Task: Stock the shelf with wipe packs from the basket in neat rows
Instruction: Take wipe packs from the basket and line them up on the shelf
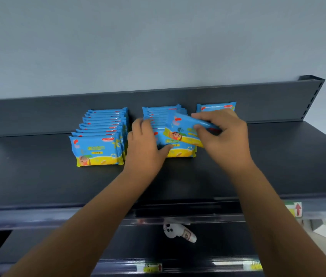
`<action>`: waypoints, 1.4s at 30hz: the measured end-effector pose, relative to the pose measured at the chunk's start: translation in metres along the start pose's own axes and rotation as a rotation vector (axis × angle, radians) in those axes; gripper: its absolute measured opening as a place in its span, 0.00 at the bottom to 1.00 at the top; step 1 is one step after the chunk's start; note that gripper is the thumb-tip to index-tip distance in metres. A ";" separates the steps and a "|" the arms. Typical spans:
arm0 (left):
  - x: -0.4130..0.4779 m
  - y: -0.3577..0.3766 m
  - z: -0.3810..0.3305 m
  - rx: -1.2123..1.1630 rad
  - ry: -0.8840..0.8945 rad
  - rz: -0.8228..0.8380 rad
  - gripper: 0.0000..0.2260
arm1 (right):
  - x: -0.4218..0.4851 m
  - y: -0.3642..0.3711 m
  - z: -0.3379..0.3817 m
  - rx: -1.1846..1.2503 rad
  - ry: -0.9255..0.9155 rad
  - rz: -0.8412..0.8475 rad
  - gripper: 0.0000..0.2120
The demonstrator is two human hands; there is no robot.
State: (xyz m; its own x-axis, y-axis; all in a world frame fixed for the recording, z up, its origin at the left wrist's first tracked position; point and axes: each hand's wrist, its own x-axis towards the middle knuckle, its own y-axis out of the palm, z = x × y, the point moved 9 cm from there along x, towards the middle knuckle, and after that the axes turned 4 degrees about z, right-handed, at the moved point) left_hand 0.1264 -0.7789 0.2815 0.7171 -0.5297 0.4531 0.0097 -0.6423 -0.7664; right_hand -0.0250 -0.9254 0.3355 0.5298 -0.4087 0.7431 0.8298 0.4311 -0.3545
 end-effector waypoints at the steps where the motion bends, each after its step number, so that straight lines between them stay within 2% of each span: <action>1: -0.003 0.000 0.005 -0.048 -0.053 -0.001 0.40 | -0.002 0.006 -0.001 -0.022 -0.016 0.031 0.13; 5: -0.010 0.010 0.021 -0.212 -0.196 0.117 0.34 | -0.006 0.035 -0.005 -0.125 -0.105 0.159 0.12; 8: -0.014 0.018 0.028 -0.312 -0.214 0.192 0.30 | -0.010 0.059 -0.002 -0.273 -0.219 0.249 0.11; 12: -0.015 0.015 0.036 -0.423 -0.224 0.200 0.28 | -0.011 0.070 0.008 -0.387 -0.300 0.256 0.10; 15: -0.014 0.011 0.041 -0.458 -0.229 0.199 0.27 | -0.008 0.069 0.008 -0.441 -0.250 0.242 0.12; 19: -0.013 0.011 0.043 -0.488 -0.244 0.204 0.26 | -0.009 0.076 0.003 -0.523 -0.143 0.306 0.22; 23: -0.017 0.008 0.041 -0.357 -0.245 0.224 0.27 | -0.009 0.075 0.007 -0.589 -0.051 0.323 0.31; 25: -0.021 -0.005 0.029 -0.168 -0.161 0.196 0.27 | -0.012 0.073 0.012 -0.632 -0.044 0.311 0.33; 27: -0.027 -0.021 0.014 0.027 -0.051 0.152 0.28 | -0.015 0.070 0.022 -0.614 -0.053 0.258 0.31; 31: -0.045 -0.052 0.007 0.246 0.091 0.028 0.29 | -0.028 0.079 0.050 -0.471 -0.042 0.201 0.25; 38: -0.099 -0.112 0.077 0.368 -0.049 -0.074 0.29 | -0.068 0.166 0.134 -0.313 -0.130 0.399 0.28; 42: -0.157 -0.162 0.153 0.428 -0.248 -0.139 0.30 | -0.102 0.237 0.188 -0.223 -0.212 0.524 0.28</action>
State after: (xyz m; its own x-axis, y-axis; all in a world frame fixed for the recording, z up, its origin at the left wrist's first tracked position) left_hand 0.1190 -0.5074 0.2648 0.8321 -0.2746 0.4819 0.3637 -0.3858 -0.8479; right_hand 0.0840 -0.6300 0.2824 0.8503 -0.0084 0.5262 0.4967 0.3434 -0.7971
